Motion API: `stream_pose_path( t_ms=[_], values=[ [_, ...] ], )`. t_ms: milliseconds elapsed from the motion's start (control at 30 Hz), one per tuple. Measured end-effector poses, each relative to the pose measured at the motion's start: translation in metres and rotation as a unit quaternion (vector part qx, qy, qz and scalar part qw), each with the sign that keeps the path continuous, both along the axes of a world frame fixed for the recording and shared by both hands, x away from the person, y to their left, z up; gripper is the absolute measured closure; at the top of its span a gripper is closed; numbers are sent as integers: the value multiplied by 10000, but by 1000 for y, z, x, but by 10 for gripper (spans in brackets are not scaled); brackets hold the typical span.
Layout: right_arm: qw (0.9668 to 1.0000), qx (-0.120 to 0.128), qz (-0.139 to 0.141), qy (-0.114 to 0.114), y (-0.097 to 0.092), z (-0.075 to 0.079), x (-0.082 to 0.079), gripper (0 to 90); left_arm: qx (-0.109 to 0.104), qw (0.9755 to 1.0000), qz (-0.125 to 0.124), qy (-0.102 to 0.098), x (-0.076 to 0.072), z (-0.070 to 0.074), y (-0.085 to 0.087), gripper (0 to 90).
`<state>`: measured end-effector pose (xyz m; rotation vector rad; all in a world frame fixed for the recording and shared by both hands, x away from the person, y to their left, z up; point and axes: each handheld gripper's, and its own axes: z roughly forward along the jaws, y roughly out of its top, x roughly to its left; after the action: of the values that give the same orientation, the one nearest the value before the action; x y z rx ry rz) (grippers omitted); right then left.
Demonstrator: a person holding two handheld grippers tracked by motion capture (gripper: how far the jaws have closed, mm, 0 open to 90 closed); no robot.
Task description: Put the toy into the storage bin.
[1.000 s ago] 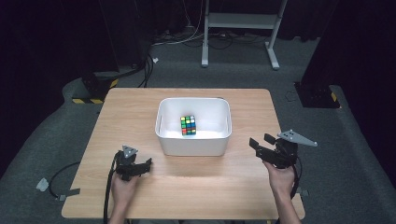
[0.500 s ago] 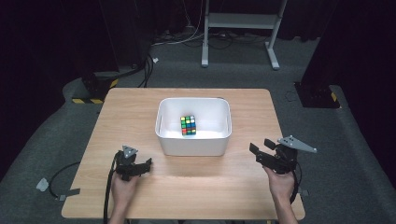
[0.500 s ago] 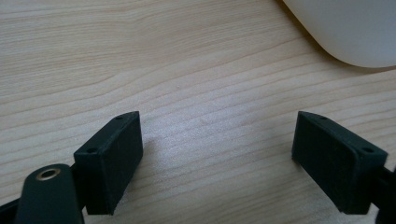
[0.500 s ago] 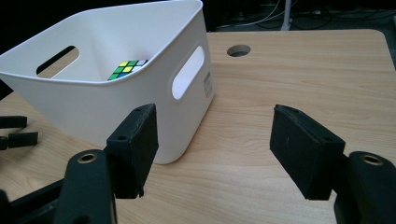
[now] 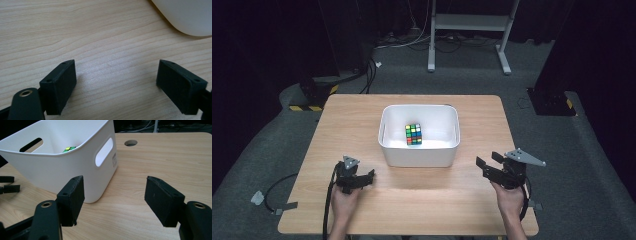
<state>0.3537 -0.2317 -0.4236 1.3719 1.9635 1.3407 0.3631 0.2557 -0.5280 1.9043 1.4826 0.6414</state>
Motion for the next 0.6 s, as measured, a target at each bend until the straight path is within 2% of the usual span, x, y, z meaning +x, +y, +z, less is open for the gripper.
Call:
stream_pose_path(
  t_ms=[600],
  values=[
    [9999, -136, -45, 67, 1, -12, -5, 319, -1, 10000, 0, 0, 0, 0, 0, 164]
  ],
)
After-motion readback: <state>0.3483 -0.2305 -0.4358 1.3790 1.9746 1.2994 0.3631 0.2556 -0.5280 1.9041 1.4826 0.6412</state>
